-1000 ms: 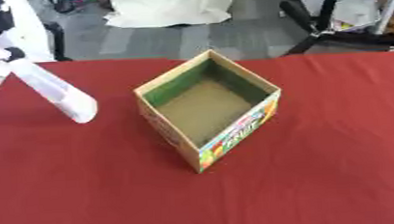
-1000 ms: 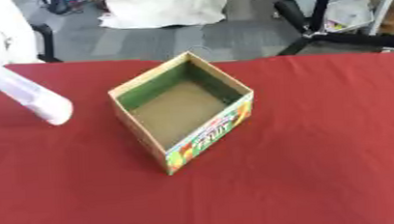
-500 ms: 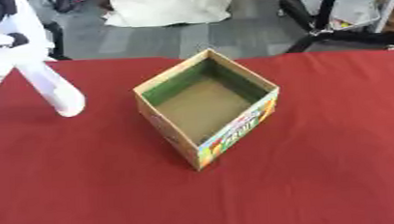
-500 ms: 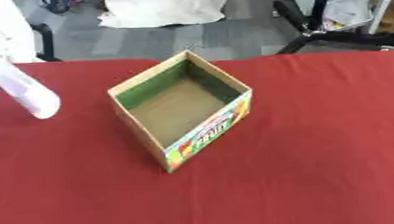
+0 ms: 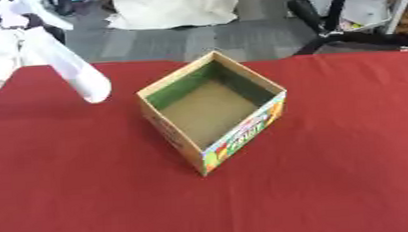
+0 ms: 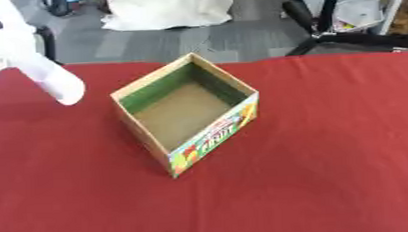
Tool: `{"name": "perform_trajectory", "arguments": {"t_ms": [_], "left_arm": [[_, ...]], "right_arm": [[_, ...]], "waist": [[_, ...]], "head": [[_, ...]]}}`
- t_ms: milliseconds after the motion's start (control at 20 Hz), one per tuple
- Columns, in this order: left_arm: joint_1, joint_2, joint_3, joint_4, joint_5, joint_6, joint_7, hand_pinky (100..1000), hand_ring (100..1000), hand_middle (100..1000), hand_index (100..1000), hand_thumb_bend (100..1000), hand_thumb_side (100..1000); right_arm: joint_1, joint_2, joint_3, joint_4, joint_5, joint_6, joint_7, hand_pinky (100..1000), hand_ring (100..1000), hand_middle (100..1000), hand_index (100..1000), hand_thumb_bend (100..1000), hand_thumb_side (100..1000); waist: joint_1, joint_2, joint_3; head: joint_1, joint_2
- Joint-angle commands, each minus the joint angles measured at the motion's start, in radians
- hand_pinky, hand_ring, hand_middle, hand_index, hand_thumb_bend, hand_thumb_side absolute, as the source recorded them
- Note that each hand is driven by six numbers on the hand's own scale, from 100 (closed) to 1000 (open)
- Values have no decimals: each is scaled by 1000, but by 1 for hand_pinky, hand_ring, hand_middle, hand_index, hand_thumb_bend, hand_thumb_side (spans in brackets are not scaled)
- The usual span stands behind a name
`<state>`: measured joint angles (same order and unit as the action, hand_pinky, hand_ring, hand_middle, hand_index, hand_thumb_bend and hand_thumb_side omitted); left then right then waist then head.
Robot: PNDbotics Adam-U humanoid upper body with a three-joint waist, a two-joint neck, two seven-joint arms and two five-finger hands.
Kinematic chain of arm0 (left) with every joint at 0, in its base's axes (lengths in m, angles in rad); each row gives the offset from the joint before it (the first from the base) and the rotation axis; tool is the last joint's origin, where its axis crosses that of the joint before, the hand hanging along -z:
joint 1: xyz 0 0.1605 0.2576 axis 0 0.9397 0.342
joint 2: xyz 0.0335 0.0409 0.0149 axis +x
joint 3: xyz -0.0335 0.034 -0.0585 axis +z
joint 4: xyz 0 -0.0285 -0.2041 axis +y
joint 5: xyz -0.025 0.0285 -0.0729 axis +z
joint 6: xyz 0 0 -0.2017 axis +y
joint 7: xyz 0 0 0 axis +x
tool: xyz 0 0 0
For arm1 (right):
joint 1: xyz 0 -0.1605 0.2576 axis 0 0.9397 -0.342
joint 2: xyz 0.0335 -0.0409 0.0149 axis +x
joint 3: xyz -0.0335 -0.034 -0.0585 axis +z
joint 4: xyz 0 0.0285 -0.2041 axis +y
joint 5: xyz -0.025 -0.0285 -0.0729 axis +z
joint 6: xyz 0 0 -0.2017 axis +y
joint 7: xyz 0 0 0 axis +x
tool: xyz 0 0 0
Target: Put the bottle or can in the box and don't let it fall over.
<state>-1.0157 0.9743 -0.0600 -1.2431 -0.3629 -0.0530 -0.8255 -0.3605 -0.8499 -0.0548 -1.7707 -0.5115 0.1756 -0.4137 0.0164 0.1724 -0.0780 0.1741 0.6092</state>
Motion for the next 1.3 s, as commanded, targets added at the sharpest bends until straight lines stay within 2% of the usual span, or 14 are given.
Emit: {"name": "perform_trajectory", "arguments": {"t_ms": [50,550,900,1100,1300], "left_arm": [[-46,2,-5,-2,-18,-8,-7,361,224,318,337,353,100],[-162,-79,-26,14,-45,-19,-13,353,217,314,333,353,100],[-225,-157,-29,14,-32,-22,-2,339,209,311,330,325,100],[-239,-176,-27,13,-24,-20,6,333,205,309,327,318,100],[-255,-209,-25,14,-13,-16,15,327,201,307,326,304,100]], "right_arm": [[-16,-36,-9,-2,-2,-1,3,801,712,677,802,499,423],[-28,-36,-5,0,-5,-1,7,801,711,677,802,502,422],[-46,-28,7,5,-7,4,19,801,711,677,802,505,421],[-52,-25,10,8,-9,4,22,801,711,677,803,505,421],[-59,-20,14,11,-10,5,24,800,711,677,803,506,421]], "waist": [[1,-25,-3],[5,-34,-10],[9,-43,-22],[13,-47,-25],[18,-51,-33]], "head": [[-2,2],[-12,7],[-52,30],[-58,38],[-60,65]]}}
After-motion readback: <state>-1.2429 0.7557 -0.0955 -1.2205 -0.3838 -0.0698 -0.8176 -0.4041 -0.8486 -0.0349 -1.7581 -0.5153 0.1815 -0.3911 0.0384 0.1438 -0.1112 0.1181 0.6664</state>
